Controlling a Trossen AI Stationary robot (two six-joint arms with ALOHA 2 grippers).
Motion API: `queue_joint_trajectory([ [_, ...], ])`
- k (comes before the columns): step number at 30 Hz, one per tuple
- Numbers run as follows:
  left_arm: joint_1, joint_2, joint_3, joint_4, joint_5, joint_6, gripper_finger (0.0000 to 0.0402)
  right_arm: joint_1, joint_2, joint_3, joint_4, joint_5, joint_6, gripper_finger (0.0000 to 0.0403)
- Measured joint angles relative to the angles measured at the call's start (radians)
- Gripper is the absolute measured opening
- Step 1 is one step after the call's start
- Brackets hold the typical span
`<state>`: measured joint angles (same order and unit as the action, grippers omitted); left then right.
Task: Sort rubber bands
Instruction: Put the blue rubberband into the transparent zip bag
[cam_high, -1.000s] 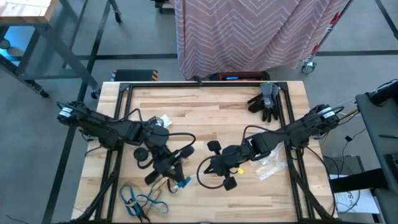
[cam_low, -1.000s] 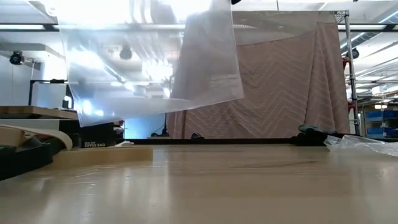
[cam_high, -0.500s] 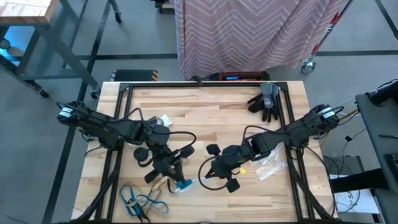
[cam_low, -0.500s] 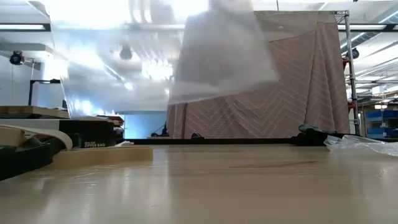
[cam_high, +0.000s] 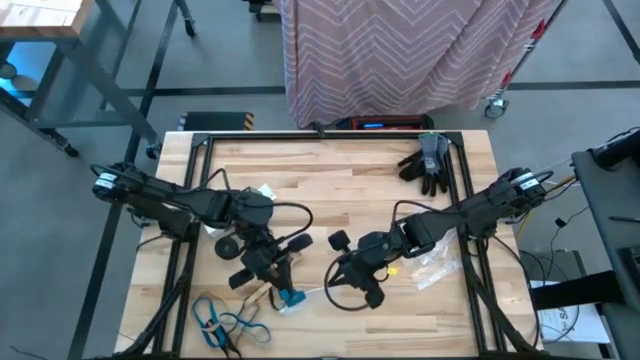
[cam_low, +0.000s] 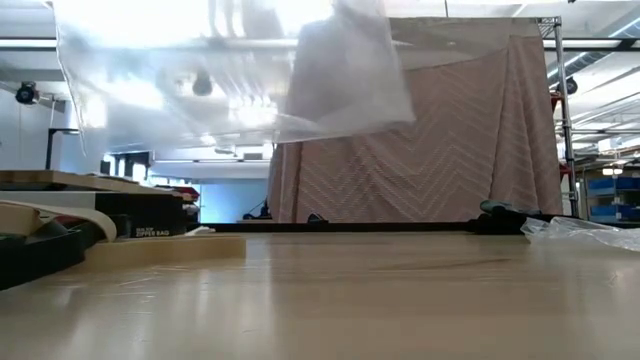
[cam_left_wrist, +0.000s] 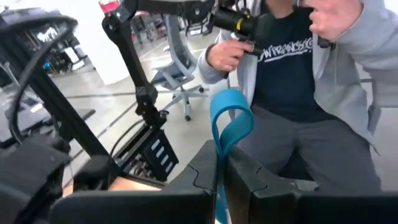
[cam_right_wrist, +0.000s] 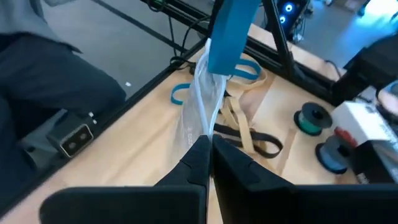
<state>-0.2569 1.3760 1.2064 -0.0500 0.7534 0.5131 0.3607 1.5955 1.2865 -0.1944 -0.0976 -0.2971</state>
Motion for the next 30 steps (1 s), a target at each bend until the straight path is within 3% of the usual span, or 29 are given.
queue_joint_trajectory([
  [8, 0.008, 0.036, -0.001, 0.059, 0.012, -0.063, 0.0, 0.0, 0.0, 0.0, 0.027, 0.047, -0.105, 0.0],
  [17, 0.018, 0.04, -0.001, 0.12, 0.011, -0.089, 0.0, -0.01, 0.0, 0.0, 0.024, 0.072, -0.063, 0.0],
  [30, 0.052, 0.039, -0.042, 0.056, 0.007, -0.136, 0.0, -0.011, 0.0, 0.0, 0.021, 0.072, -0.062, 0.0],
])
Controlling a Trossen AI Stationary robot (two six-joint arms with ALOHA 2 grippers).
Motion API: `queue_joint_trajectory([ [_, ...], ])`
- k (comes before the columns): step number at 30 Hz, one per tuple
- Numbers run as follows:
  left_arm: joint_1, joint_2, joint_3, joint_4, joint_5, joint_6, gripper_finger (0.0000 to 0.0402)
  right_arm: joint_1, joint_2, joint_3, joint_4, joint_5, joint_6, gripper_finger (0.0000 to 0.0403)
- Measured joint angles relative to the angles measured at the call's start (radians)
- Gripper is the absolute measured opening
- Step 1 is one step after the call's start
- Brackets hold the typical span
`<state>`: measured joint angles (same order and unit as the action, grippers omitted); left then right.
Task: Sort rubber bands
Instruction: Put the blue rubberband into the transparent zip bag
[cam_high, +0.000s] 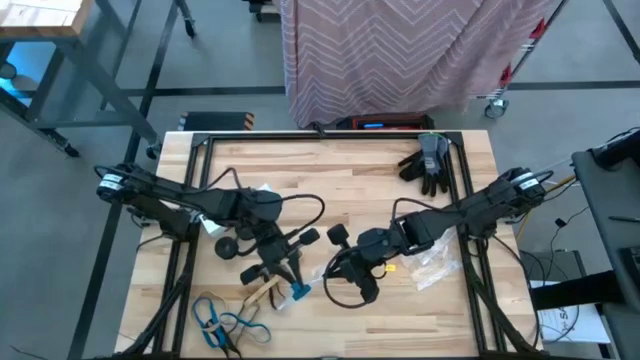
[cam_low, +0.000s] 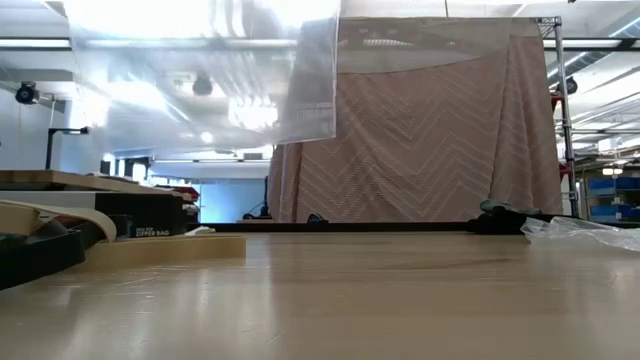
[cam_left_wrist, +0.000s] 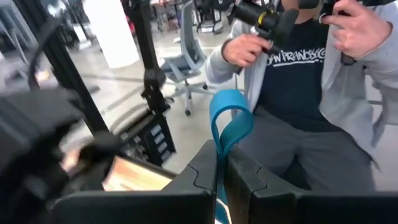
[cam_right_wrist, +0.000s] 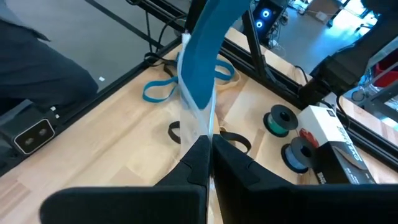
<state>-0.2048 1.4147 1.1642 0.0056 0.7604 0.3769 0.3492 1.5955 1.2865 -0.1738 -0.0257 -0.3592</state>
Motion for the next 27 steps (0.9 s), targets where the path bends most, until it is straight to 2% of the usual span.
queue_joint_trajectory([
  [5, 0.001, -0.001, -0.024, -0.031, -0.022, 0.0, 0.0, -0.004, 0.0, 0.0, 0.0, -0.001, 0.007, 0.0],
  [8, 0.001, -0.003, -0.025, -0.054, -0.081, -0.001, 0.0, -0.016, 0.0, 0.0, 0.0, -0.001, 0.026, 0.0],
  [12, 0.001, -0.01, 0.007, -0.165, -0.169, 0.006, 0.0, -0.029, 0.0, 0.0, -0.001, -0.004, 0.056, 0.0],
  [18, 0.001, -0.008, 0.002, -0.257, -0.174, 0.002, 0.0, -0.036, 0.001, 0.0, -0.001, -0.009, 0.049, 0.0],
  [27, 0.001, -0.02, 0.001, -0.305, -0.202, -0.225, 0.0004, -0.044, 0.001, 0.0, -0.002, -0.008, 0.054, 0.0],
])
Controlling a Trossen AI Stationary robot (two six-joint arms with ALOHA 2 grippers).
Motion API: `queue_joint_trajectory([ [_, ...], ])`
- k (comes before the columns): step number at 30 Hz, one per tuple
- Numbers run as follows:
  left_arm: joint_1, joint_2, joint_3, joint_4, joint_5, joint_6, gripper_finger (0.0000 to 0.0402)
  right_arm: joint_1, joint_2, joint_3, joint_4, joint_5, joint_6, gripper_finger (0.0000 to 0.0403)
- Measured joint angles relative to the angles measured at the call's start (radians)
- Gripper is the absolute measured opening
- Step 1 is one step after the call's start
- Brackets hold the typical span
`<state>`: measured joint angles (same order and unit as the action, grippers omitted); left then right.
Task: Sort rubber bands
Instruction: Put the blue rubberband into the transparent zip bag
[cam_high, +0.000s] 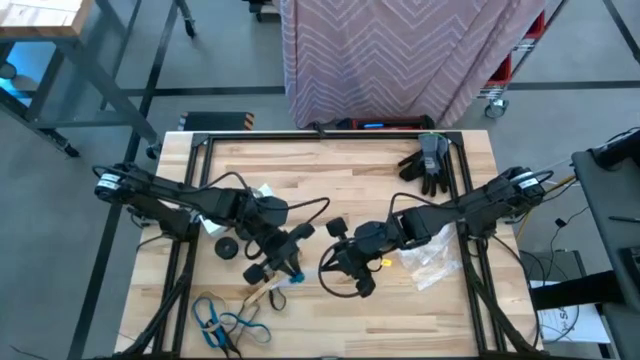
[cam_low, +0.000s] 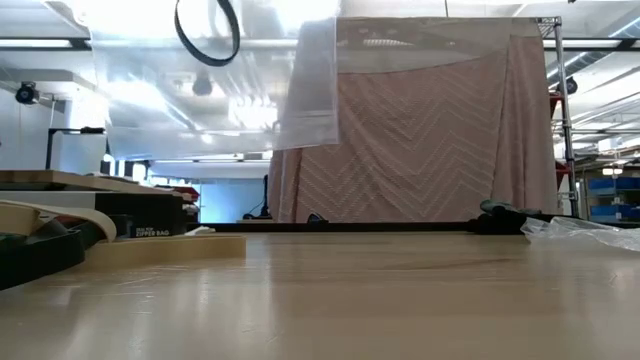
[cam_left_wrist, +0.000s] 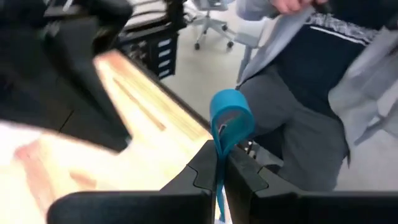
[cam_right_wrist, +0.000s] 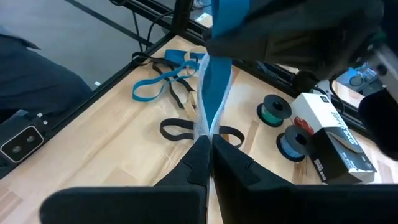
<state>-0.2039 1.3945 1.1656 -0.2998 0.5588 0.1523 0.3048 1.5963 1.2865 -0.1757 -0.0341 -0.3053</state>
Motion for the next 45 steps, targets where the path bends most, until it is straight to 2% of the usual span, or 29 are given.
queue_joint_trajectory([
  [12, -0.006, -0.006, 0.0, -0.185, -0.259, -0.142, 0.0003, -0.026, 0.001, 0.0, 0.0, 0.01, 0.133, 0.0],
  [18, -0.011, -0.006, 0.0, -0.205, -0.262, -0.168, 0.0004, -0.039, 0.001, 0.0, 0.0, 0.033, 0.242, 0.0],
  [24, -0.011, -0.006, 0.0, -0.204, -0.291, -0.255, 0.0013, -0.042, 0.001, 0.0, 0.001, 0.071, 0.253, 0.0],
  [31, -0.012, -0.006, 0.0, -0.241, -0.39, -0.305, 0.0068, -0.042, 0.001, 0.0, 0.002, 0.072, 0.266, 0.0],
  [38, -0.012, -0.02, 0.0, -0.243, -0.405, -0.304, 0.0146, -0.048, 0.0, 0.0, -0.004, 0.127, 0.357, 0.0],
  [42, -0.012, -0.044, 0.0, -0.249, -0.42, -0.304, 0.0187, -0.049, -0.012, 0.0, -0.007, 0.142, 0.334, 0.0],
  [45, -0.012, -0.063, 0.018, -0.251, -0.423, -0.295, 0.0212, -0.042, -0.022, 0.001, -0.004, 0.204, 0.291, 0.0],
])
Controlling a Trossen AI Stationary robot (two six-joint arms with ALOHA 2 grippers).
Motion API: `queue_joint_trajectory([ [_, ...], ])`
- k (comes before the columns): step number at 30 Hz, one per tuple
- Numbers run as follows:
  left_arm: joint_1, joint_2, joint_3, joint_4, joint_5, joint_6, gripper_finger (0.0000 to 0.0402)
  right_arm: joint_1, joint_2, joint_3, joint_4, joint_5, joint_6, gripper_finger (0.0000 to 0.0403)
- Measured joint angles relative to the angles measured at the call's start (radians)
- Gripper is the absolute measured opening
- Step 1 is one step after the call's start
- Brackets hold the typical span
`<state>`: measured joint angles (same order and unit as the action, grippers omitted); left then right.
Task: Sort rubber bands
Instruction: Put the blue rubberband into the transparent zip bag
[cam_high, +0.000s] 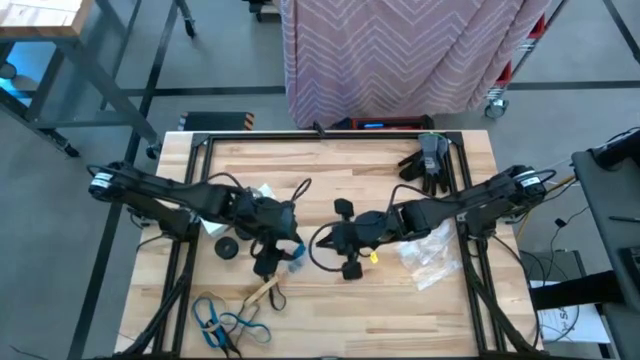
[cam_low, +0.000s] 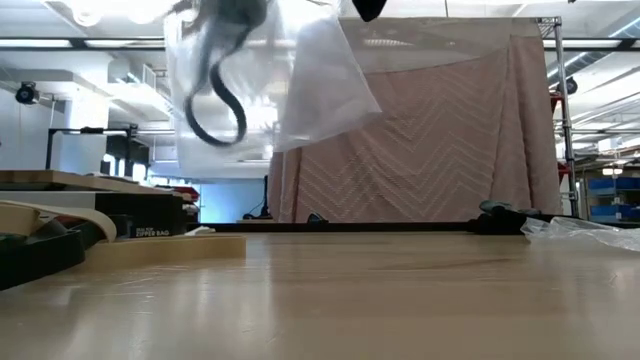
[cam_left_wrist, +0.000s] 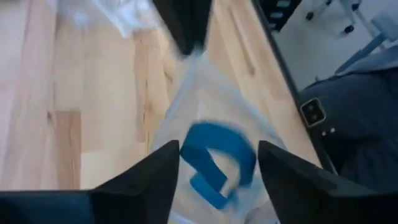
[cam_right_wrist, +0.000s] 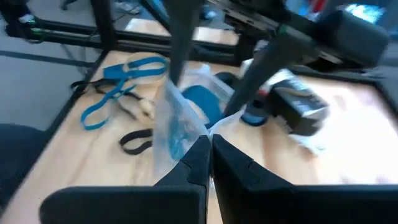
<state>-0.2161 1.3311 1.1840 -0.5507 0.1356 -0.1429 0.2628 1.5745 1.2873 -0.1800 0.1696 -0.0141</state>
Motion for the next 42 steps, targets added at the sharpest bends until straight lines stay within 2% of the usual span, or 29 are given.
queue_joint_trajectory([
  [3, -0.012, -0.011, 0.036, -0.005, -0.011, 0.011, 0.0229, 0.013, -0.007, 0.0, 0.005, 0.064, -0.031, 0.0],
  [15, -0.034, -0.025, 0.114, -0.097, -0.085, 0.047, 0.0258, 0.047, -0.003, 0.0, 0.02, 0.133, -0.079, 0.0],
  [20, -0.058, -0.036, 0.114, -0.169, -0.117, -0.025, 0.0267, 0.069, -0.003, 0.0, 0.007, 0.25, -0.16, 0.0],
  [23, -0.089, -0.038, 0.114, -0.26, -0.161, -0.095, 0.0273, 0.078, -0.003, 0.0, -0.049, 0.294, -0.149, 0.0],
  [31, -0.199, -0.038, 0.114, -0.427, -0.233, -0.343, 0.0286, 0.078, 0.008, -0.036, -0.217, 0.296, 0.091, 0.0],
  [37, -0.333, -0.039, 0.111, -0.578, -0.209, -0.631, 0.0279, 0.083, 0.003, -0.078, -0.24, 0.305, 0.262, 0.0],
  [42, -0.445, -0.025, 0.104, -0.592, -0.195, -0.848, 0.026, 0.096, 0.002, -0.084, -0.219, 0.305, 0.286, 0.0],
])
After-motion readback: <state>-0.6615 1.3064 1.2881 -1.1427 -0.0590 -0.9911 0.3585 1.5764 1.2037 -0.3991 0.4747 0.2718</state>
